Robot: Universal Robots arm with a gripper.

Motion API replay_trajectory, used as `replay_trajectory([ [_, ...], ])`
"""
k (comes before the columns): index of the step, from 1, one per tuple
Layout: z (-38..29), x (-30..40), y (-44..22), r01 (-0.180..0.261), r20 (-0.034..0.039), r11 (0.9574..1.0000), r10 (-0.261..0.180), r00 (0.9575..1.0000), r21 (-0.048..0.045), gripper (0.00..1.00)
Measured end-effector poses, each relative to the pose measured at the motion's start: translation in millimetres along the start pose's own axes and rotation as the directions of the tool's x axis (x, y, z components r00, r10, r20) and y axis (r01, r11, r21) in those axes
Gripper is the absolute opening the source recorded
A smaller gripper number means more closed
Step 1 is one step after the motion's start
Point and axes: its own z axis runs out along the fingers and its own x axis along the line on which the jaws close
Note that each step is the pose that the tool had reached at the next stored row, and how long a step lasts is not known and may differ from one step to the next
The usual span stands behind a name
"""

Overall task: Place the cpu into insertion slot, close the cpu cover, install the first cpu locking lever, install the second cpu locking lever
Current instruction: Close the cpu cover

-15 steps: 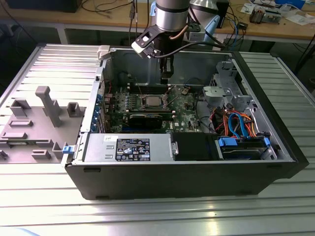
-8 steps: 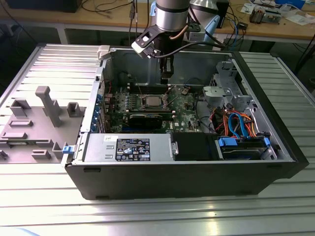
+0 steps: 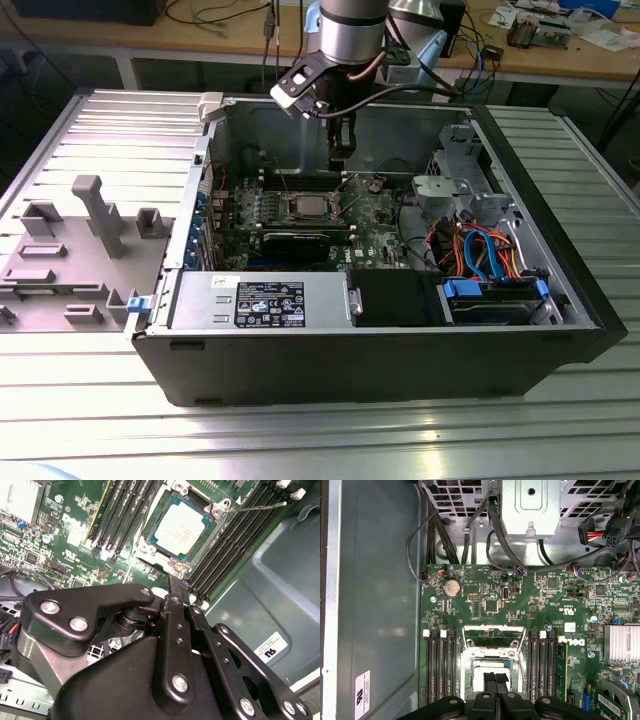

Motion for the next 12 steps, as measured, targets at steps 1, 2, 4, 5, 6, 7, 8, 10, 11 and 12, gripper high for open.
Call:
replay_trajectory([
  [1,0.0,0.0,1.6,0.000,0.0000,1.0000,0.000,1.0000,0.0000,0.11],
  [2,0.0,0.0,2.2,0.000,0.0000,1.0000,0.000,1.0000,0.0000,0.11],
  [4,0.0,-0.1,3.1,0.000,0.0001,1.0000,0.000,1.0000,0.0000,0.11],
  [5,0.0,-0.1,3.5,0.000,0.0000,1.0000,0.000,1.0000,0.0000,0.11],
  [6,0.0,-0.1,3.7,0.000,0.0000,1.0000,0.000,1.0000,0.0000,0.11],
  [7,0.0,-0.1,4.0,0.000,0.0000,1.0000,0.000,1.0000,0.0000,0.11],
  [8,0.0,-0.1,4.2,0.000,0.0000,1.0000,0.000,1.0000,0.0000,0.11],
  [10,0.1,-0.1,4.4,0.000,0.0000,1.0000,0.000,1.0000,0.0000,0.11],
  [11,0.0,-0.1,4.4,0.000,0.0000,1.0000,0.000,1.0000,0.0000,0.11],
  [12,0.0,-0.1,4.4,0.000,0.0001,1.0000,0.000,1.0000,0.0000,0.11],
])
